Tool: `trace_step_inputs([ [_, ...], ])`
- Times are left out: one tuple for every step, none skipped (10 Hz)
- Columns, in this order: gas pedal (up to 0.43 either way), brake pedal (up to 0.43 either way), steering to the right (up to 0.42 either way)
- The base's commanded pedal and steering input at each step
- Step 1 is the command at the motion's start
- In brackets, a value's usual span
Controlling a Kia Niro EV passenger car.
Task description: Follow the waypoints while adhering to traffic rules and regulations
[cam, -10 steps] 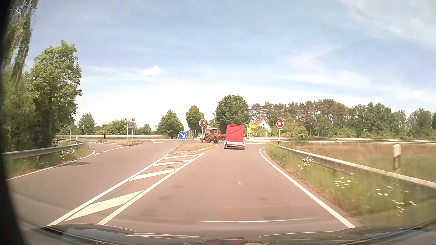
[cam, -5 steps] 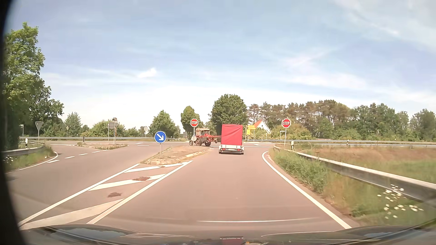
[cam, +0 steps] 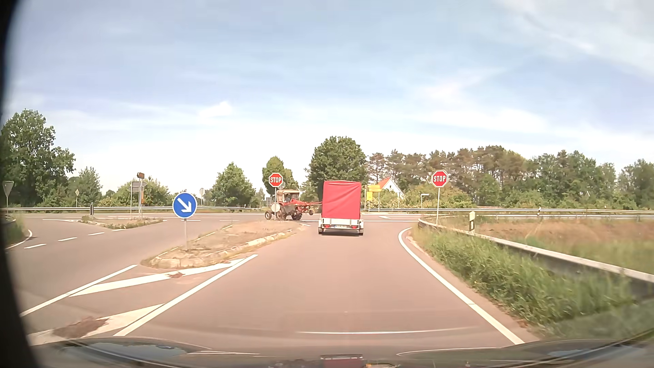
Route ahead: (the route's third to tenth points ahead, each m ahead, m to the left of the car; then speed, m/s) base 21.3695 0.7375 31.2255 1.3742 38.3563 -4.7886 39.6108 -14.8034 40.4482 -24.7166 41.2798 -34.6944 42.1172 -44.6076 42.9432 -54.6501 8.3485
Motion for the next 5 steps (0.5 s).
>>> trace_step_inputs([
  [0.000,0.329,0.021],
  [0.000,0.323,0.020],
  [0.000,0.305,0.021],
  [0.000,0.293,0.021],
  [0.000,0.274,0.023],
])
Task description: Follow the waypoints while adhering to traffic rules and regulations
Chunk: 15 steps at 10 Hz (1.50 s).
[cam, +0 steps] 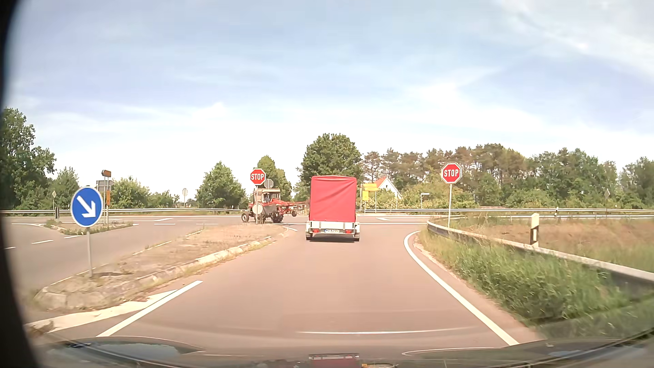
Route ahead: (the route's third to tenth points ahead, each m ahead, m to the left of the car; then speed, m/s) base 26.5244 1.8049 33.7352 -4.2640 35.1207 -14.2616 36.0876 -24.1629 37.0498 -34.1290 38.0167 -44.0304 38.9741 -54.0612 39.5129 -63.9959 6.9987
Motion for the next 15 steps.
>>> trace_step_inputs([
  [0.000,0.268,0.024],
  [0.000,0.262,0.024],
  [0.000,0.256,0.025],
  [0.000,0.244,0.026],
  [0.000,0.238,0.027],
  [0.000,0.238,0.030],
  [0.000,0.238,0.033],
  [0.000,0.232,0.034],
  [0.000,0.232,0.035],
  [0.000,0.232,0.036],
  [0.000,0.232,0.036],
  [0.000,0.220,0.036],
  [0.000,0.220,0.036],
  [0.000,0.207,0.036],
  [0.000,0.201,0.036],
])
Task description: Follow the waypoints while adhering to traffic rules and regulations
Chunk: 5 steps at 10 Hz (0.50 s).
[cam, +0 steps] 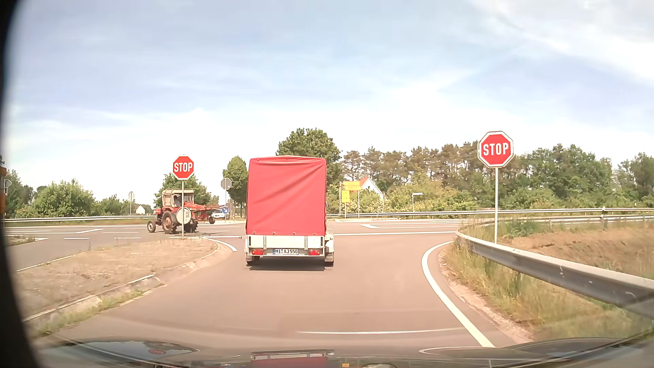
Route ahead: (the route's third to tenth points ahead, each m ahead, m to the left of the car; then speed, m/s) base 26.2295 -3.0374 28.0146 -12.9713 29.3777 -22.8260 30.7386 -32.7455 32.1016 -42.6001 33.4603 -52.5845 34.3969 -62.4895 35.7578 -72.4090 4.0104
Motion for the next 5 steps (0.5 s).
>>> trace_step_inputs([
  [0.000,0.195,0.036],
  [0.000,0.183,0.037],
  [0.000,0.171,0.036],
  [0.000,0.171,0.037],
  [0.000,0.171,0.038],
])
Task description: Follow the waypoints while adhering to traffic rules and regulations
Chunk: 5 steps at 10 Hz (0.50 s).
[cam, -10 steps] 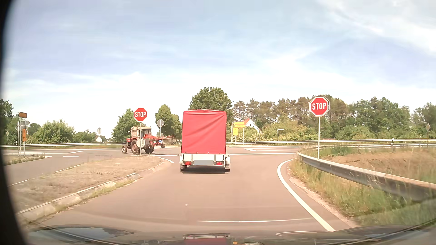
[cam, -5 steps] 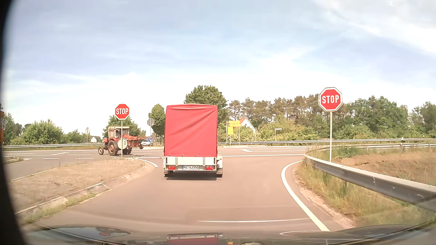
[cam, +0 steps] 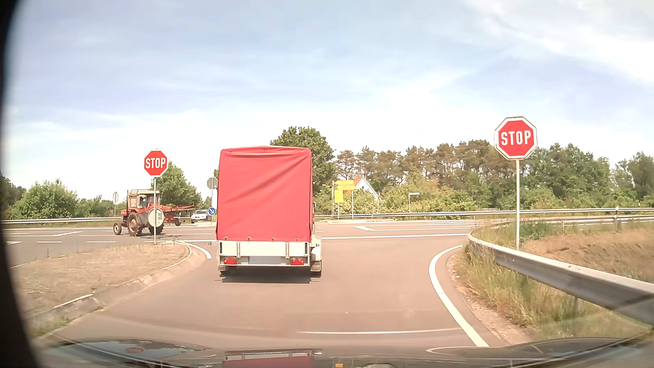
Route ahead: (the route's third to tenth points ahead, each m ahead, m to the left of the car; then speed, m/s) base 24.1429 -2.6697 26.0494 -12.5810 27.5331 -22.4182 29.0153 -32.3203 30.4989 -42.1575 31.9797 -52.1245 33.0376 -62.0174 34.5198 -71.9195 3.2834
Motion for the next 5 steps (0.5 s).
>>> trace_step_inputs([
  [0.000,0.171,0.038],
  [0.000,0.171,0.038],
  [0.000,0.177,0.038],
  [0.000,0.183,0.039],
  [0.000,0.183,0.038],
])
